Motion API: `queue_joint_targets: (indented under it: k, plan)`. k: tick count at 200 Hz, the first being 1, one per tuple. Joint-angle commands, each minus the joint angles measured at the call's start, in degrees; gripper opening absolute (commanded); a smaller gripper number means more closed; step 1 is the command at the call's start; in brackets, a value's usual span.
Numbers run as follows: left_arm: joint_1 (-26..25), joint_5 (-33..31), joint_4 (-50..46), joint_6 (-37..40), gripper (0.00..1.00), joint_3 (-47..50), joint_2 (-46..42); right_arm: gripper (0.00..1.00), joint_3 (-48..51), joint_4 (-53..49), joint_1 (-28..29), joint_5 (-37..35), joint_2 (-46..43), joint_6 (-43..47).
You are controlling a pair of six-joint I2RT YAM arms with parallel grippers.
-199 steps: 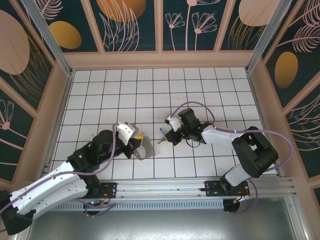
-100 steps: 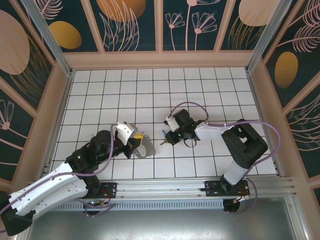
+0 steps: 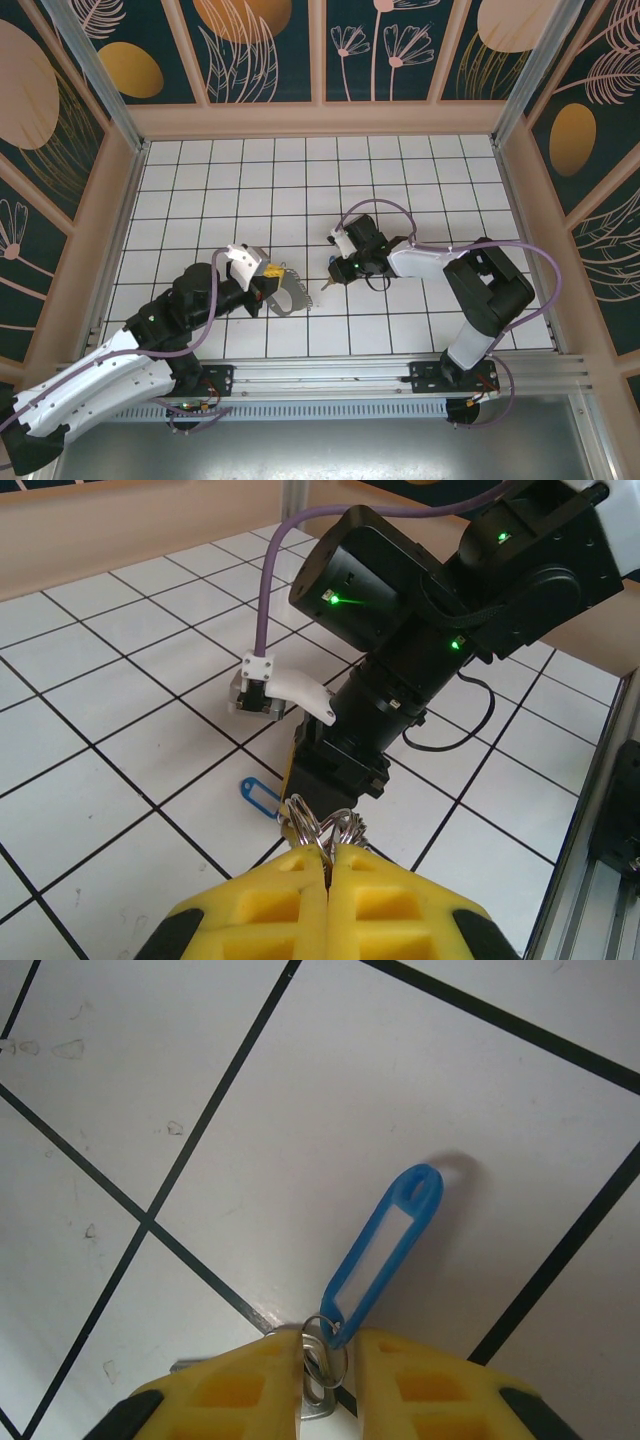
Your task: Put the keys on the keyring
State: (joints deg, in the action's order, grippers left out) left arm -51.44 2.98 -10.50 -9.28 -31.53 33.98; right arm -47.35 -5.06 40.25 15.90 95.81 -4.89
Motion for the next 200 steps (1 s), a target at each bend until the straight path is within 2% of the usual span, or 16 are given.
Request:
queue_joint_targets:
  k: [1,145,200]
  plan:
    - [0.0,1.1,1.8,0.1,0.0,0.2,-0.7,0.21,-1.1,-0.6,0.4,-0.2,0.0,-0.8]
    - [0.0,1.0,1.7,0.5,0.0,-0.2,-0.5,0.29,1.1,1.2,-0.9,1.1,2.1,-2.2]
    - [-0.1,1.0,1.6,0.6,0.0,-0.1,-0.5,0.19,2.3,3.1,-1.5,3.0,1.1,-2.8]
